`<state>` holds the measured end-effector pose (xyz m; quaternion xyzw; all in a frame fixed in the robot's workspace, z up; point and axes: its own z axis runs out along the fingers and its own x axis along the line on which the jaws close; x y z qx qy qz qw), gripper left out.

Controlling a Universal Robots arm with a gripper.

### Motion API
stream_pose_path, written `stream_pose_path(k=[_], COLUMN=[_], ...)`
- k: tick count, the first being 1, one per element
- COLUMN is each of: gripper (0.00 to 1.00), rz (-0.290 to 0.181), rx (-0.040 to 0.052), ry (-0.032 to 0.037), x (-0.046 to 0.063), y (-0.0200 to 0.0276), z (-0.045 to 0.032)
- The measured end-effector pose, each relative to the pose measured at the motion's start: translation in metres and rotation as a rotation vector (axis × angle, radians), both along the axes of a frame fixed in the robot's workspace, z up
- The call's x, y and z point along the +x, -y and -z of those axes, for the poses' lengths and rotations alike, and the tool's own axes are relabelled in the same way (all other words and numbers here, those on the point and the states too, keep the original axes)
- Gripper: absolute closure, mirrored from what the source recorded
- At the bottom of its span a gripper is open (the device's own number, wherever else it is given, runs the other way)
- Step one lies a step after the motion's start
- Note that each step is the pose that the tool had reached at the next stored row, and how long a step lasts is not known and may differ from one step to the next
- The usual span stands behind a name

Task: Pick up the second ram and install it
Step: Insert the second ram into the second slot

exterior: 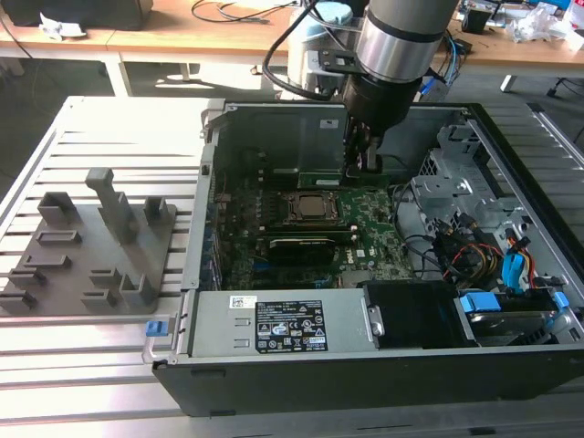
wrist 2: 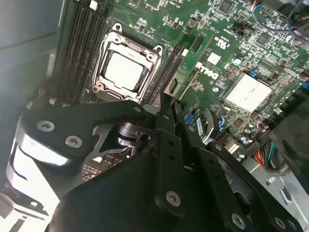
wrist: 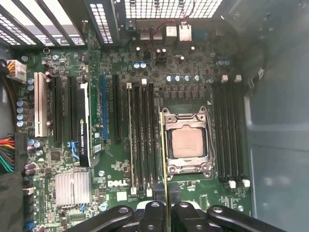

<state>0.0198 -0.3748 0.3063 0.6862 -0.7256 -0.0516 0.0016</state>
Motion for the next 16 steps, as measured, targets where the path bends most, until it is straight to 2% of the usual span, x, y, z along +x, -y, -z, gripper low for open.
stream_pose_path(k=[3, 9, 12, 14, 16], gripper=[0.86, 0.86, 0.86, 0.86, 0.86], rz=[0.0, 0.0, 0.0, 0.0, 0.0], rx=[-0.0004, -0.0004, -0.0004, -0.0003, -0.0004], ry=[0.0, 0.0001, 0.0001, 0.0002, 0.0003], x=[0.0, -0.003, -0.016, -0.036, -0.039], y=[0.0, 0.0, 0.0, 0.0, 0.0], z=[0.0086, 0.0167, 0.0191, 0.0221, 0.0239])
